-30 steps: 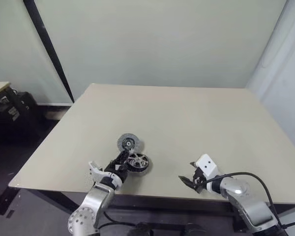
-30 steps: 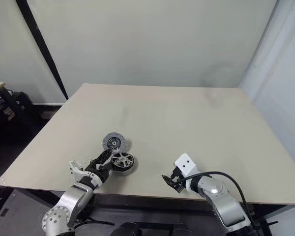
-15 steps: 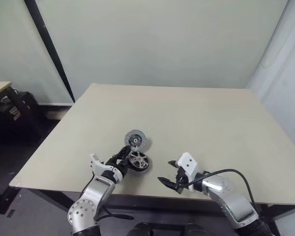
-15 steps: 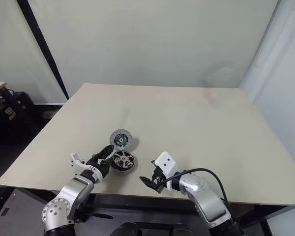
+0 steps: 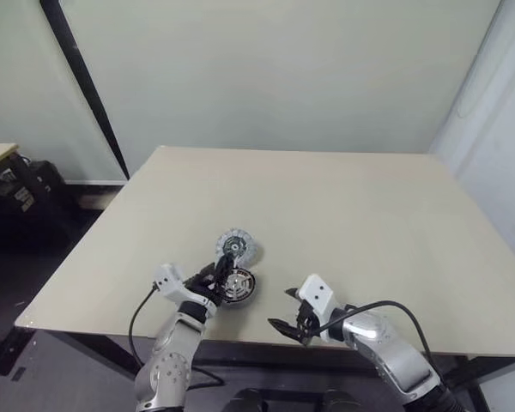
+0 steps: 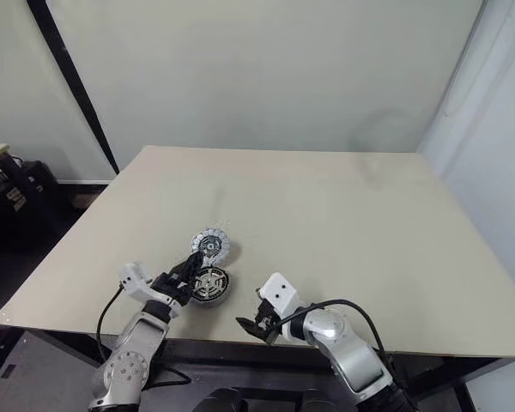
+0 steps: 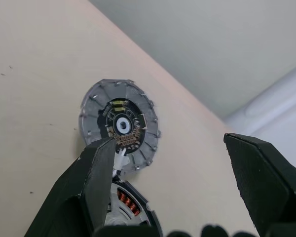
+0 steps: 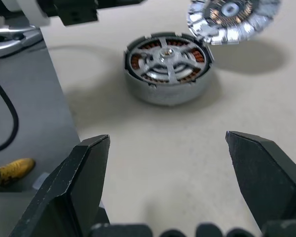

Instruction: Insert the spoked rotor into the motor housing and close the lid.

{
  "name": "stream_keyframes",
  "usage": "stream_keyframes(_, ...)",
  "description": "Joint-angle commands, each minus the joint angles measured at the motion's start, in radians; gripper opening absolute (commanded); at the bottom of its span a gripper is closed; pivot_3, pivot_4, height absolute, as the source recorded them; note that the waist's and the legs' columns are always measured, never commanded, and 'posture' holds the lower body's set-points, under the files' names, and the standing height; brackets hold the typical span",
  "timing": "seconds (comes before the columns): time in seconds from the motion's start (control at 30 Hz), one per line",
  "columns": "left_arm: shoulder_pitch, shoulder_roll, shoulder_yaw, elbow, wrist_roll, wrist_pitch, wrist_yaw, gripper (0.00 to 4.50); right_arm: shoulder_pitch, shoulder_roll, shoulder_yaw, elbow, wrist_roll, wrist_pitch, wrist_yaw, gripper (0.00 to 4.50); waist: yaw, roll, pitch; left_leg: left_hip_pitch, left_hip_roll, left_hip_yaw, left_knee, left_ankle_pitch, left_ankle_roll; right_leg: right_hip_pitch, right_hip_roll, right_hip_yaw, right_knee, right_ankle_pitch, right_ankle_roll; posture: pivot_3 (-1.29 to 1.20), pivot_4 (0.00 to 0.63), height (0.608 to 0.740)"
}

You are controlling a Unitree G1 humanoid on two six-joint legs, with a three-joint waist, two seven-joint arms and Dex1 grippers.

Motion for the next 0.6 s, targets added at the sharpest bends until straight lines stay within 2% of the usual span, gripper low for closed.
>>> stream_keyframes(0.03, 0.002, -0.007, 0.069, -0.025, -0.099, 0.022, -0.024, 3.73, -0.004, -0.007, -0.023, -0.027, 0.004, -0.011, 0.000, 4.10, -0.001, 0.000, 0.000, 0.000, 0.000, 0.000, 0.000, 0.000, 0.000, 0.000, 0.000, 0.000, 0.000, 0.000, 0.000, 0.00, 0.000, 0.740)
stream_keyframes(0.23, 0.008, 0.114, 0.105, -0.020, -0.012, 0.029, -0.026, 3.73, 0.009, 0.010, -0.059, -0.044, 0.042, 0.006, -0.007, 4.10, -0.007, 0.000, 0.000, 0.000, 0.000, 0.000, 0.000, 0.001, 0.001, 0.000, 0.000, 0.000, 0.000, 0.000, 0.000, 0.00, 0.000, 0.740)
stream_keyframes(0.33, 0.004, 0.161, 0.096, 0.004, 0.046, 0.016, -0.032, 3.73, 0.006, 0.025, -0.066, -0.045, 0.048, 0.013, -0.012, 3.54, -0.008, 0.000, 0.000, 0.000, 0.001, 0.000, 0.000, 0.001, 0.001, 0.000, 0.001, 0.000, 0.000, 0.000, 0.000, 0.00, 0.000, 0.740)
stream_keyframes(0.4, -0.006, 0.172, 0.083, 0.011, 0.089, 0.012, -0.017, 3.73, 0.003, 0.027, -0.061, -0.043, 0.044, 0.013, -0.013, 2.92, -0.007, 0.000, 0.000, 0.001, 0.000, 0.000, 0.000, 0.001, 0.001, 0.000, 0.000, 0.000, 0.000, 0.000, 0.000, 0.00, 0.000, 0.740)
stream_keyframes(0.5, -0.022, 0.190, 0.073, 0.020, 0.128, 0.028, -0.011, 3.73, 0.003, 0.027, -0.060, -0.042, 0.043, 0.010, -0.015, 2.92, -0.007, 0.000, 0.000, 0.000, 0.000, 0.000, 0.000, 0.001, 0.001, 0.000, 0.000, 0.000, 0.000, 0.000, 0.000, 0.00, 0.000, 0.740)
stream_keyframes(0.6, -0.033, 0.211, 0.052, 0.035, 0.192, 0.047, 0.012, 3.17, 0.010, 0.025, -0.066, -0.045, 0.046, 0.009, -0.020, 2.44, -0.007, 0.000, 0.000, 0.001, 0.000, 0.000, 0.000, 0.001, 0.001, 0.000, 0.000, 0.000, 0.001, 0.000, 0.000, 0.00, 0.000, 0.740)
